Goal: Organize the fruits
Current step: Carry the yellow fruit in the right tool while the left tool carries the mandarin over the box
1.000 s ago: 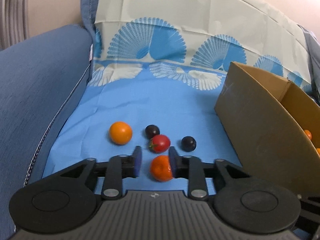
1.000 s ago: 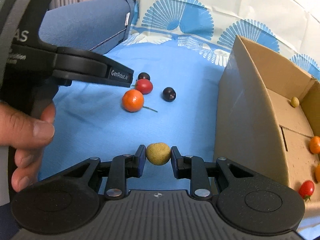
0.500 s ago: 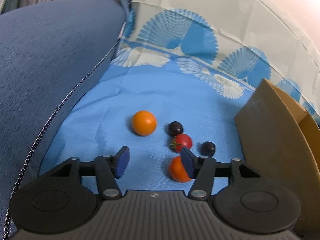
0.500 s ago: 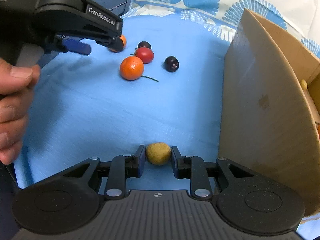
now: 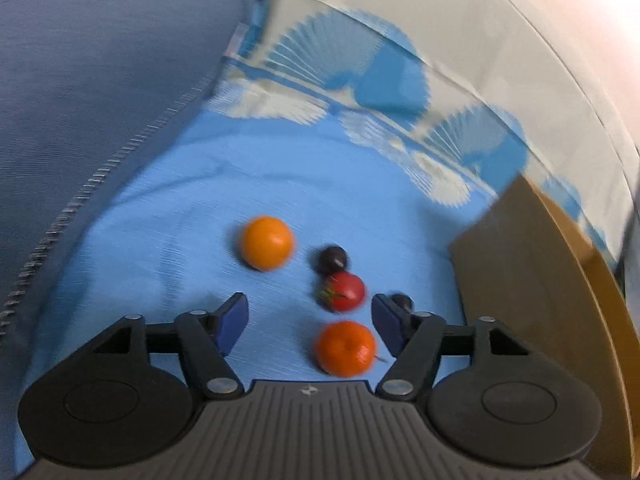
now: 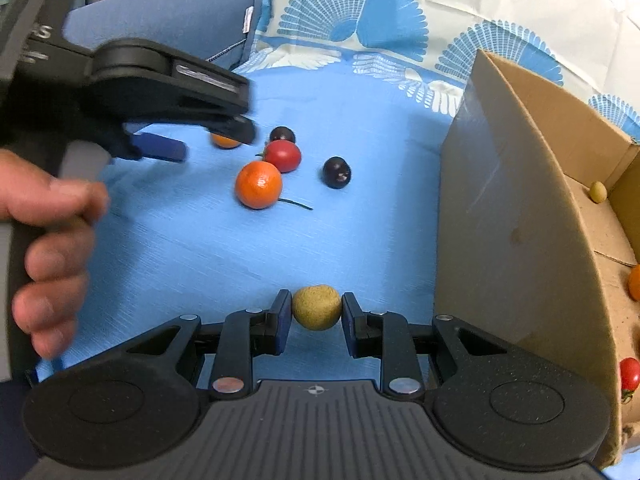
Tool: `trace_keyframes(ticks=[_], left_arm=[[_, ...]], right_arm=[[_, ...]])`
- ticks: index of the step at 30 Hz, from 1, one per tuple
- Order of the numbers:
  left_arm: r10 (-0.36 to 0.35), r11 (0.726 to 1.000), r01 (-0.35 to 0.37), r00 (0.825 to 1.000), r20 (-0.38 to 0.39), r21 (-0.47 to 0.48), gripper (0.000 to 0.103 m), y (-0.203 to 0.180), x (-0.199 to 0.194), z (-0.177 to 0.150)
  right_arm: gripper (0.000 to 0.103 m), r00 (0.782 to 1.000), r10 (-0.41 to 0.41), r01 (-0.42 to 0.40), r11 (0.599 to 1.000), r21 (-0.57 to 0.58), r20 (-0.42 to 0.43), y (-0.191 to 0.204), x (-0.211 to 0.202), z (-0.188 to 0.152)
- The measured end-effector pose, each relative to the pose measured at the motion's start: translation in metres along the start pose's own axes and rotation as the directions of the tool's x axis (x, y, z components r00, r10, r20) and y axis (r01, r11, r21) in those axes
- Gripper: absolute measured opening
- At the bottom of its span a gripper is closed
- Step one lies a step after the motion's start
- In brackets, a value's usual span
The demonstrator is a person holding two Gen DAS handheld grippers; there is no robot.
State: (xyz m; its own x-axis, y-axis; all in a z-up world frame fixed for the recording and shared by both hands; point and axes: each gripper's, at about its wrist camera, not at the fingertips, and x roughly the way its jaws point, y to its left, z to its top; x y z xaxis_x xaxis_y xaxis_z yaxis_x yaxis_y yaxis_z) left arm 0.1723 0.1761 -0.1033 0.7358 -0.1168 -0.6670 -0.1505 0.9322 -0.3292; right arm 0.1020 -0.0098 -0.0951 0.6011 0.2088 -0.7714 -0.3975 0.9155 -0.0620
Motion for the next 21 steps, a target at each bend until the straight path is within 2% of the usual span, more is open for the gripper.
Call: trace_keyframes(ticks=[5, 9, 11, 13, 14, 16, 21], left_arm=[[0.030, 0.980, -0.028, 1.000, -0.006, 0.198, 0.077, -0.034, 0.013, -0.013], [0.060, 0.957, -0.055, 0.998, -0.008, 0.285, 0.076, -0.045, 0.022, -0.022], [0.065, 0.950, -0.060, 0.998, -0.008, 0.305, 0.071, -0.046, 0.024, -0.025], [0.074, 0.946, -0.069, 0.997, -0.005, 0.316, 0.057, -0.046, 0.026, -0.026], [0.080, 0.945, -0.074, 0.997, -0.007, 0.318, 0.042, -0.046, 0.026, -0.026], [0.079, 0.945, -0.074, 0.997, -0.002, 0.319, 0.041, -0.046, 0.026, -0.025], [0.056, 0.948, -0.075, 0.996, 0.068, 0.310, 0.041, -0.050, 0.005, -0.024]], right_arm=[[0.028, 1.000, 0.007, -0.008, 1.000, -0.015, -0.014, 0.004, 0.005, 0.001], [0.028, 0.999, 0.001, -0.002, 1.000, -0.010, -0.040, 0.002, 0.011, 0.001], [0.028, 0.999, 0.001, -0.001, 1.000, -0.007, -0.045, 0.001, 0.012, 0.000], [0.028, 0.999, -0.001, 0.000, 1.000, -0.009, -0.045, 0.001, 0.012, 0.000], [0.028, 0.999, -0.001, 0.000, 1.000, -0.009, -0.043, 0.000, 0.011, -0.001], [0.028, 0.999, 0.000, 0.000, 1.000, -0.005, -0.033, 0.000, 0.009, -0.001], [0.028, 1.000, -0.009, 0.009, 1.000, 0.008, 0.024, -0.004, -0.006, -0.001]])
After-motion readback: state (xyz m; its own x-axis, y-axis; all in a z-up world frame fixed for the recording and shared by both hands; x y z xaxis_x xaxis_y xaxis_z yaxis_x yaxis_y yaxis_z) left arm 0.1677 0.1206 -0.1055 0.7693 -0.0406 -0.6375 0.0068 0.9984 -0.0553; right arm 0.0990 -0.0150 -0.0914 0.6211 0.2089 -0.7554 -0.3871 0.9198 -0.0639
